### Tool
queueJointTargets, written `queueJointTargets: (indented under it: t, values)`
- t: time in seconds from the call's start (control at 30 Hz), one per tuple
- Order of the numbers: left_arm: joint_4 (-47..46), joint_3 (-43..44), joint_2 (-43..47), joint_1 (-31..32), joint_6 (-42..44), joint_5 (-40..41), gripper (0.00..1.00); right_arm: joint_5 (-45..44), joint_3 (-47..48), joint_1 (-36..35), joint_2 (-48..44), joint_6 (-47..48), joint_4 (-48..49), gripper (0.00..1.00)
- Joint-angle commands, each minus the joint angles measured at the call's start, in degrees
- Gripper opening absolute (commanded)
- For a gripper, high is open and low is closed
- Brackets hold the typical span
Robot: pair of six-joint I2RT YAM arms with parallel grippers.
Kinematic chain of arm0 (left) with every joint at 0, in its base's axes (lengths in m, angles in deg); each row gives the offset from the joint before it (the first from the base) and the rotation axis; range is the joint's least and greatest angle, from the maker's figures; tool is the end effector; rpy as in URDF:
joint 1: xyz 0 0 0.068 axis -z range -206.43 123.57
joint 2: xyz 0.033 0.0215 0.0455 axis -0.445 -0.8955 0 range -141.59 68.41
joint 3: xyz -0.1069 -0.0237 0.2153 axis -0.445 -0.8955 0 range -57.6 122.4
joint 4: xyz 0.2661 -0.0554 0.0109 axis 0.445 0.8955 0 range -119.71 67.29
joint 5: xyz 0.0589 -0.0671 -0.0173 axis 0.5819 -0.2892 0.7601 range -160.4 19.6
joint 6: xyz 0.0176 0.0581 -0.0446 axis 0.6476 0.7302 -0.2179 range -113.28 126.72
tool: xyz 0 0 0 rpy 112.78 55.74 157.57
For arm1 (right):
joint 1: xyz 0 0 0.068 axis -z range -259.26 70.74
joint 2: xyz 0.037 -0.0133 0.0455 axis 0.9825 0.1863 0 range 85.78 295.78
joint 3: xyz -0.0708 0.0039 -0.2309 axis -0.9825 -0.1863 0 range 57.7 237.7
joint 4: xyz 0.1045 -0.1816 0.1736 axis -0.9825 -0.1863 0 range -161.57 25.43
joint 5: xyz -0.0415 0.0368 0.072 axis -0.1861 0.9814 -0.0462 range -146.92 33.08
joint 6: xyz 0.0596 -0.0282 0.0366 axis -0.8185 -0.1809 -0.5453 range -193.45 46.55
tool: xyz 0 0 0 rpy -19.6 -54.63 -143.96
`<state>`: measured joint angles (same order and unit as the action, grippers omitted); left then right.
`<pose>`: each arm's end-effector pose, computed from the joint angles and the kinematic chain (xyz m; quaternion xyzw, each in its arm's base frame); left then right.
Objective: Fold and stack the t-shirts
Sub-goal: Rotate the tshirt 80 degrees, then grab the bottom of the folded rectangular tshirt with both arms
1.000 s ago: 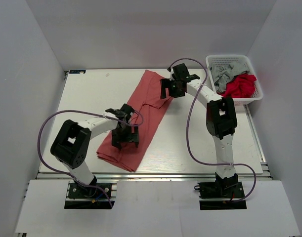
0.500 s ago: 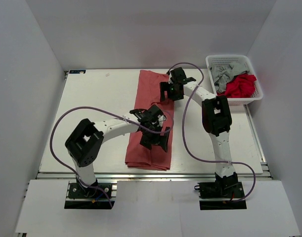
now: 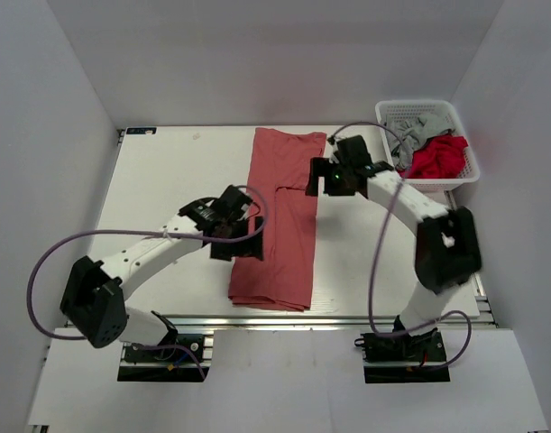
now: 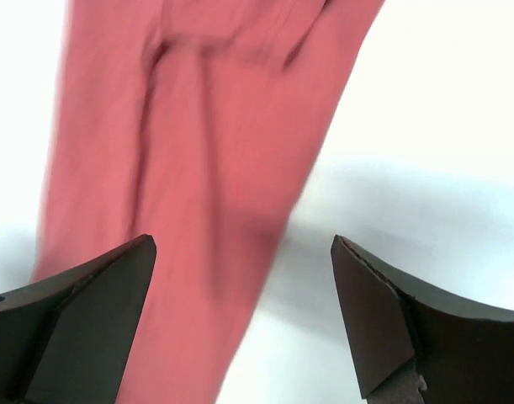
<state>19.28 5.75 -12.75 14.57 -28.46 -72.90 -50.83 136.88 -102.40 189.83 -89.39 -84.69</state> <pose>0.2254 -0.1995 0.1947 0.0541 0.9779 -0.1408 0.1450 0.3937 0.1755 0.1878 -0.0782 0.9194 0.1741 0.3438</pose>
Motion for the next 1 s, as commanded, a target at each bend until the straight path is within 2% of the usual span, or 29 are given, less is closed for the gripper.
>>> queueJointTargets:
  t: [0.0, 0.03, 0.1, 0.13, 0.2, 0.23, 0.33, 0.4, 0.47, 0.63, 0.67, 0.7, 0.8, 0.87, 0.97]
  values:
    - [3.7, -7.3, 5.0, -3.5, -4.5, 3.2, 1.00, 3.7, -12.3, -1.4, -12.1, -6.1, 2.5, 0.90]
    - [3.7, -8.8, 6.1, -4.9, -5.1, 1.1, 1.00, 4.3, -18.3, -3.0, -18.6, -7.0, 2.5, 0.90]
    - [1.4, -13.8, 9.4, -5.5, -5.1, -1.0, 1.00, 9.0, -27.8, -4.1, -22.0, -9.9, 1.8, 0.90]
    - [0.2, -15.5, 10.4, -6.3, -5.6, -2.8, 1.00, 10.2, -29.5, -6.5, -25.8, -10.6, 0.3, 0.90]
    - [-2.4, -19.6, 11.7, -7.1, -5.6, -4.2, 1.00, 14.8, -33.6, -8.3, -27.7, -12.6, -2.7, 0.90]
    - [-3.4, -21.1, 12.5, -7.1, -5.6, -5.9, 1.00, 15.4, -34.6, -11.4, -30.4, -13.1, -4.3, 0.90]
    - [-8.6, -24.1, 13.1, -7.1, -3.6, -10.3, 1.00, 18.1, -37.4, -14.7, -32.9, -15.6, -6.1, 0.90]
    - [-10.8, -25.4, 13.6, -6.0, -3.1, -11.1, 1.00, 18.7, -38.7, -17.5, -33.1, -18.1, -4.9, 0.90]
    - [-13.7, -27.1, 12.4, -6.0, -2.5, -13.7, 0.94, 19.6, -40.9, -20.0, -32.2, -21.0, -2.3, 0.90]
    - [-14.3, -28.9, 11.1, -5.5, -1.9, -14.6, 0.77, 18.7, -43.2, -24.1, -28.3, -24.7, 1.7, 0.86]
    - [-13.5, -28.9, 11.1, -5.5, -1.9, -14.6, 0.69, 18.3, -43.3, -24.7, -27.9, -25.4, 1.9, 0.83]
    - [-13.0, -28.9, 11.1, -5.5, -1.9, -13.9, 0.66, 17.6, -43.2, -25.0, -27.2, -25.6, 2.0, 0.83]
    - [-12.4, -30.7, 11.6, -5.5, -1.9, -14.5, 0.65, 16.3, -42.1, -26.2, -25.0, -25.9, 1.9, 0.80]
    - [-12.4, -32.1, 11.6, -5.5, -1.3, -15.0, 0.65, 16.7, -42.0, -26.4, -23.6, -26.0, 2.1, 0.73]
    - [-12.4, -32.6, 11.0, -5.5, -0.2, -15.7, 0.63, 16.1, -41.7, -27.0, -21.7, -26.0, 2.2, 0.69]
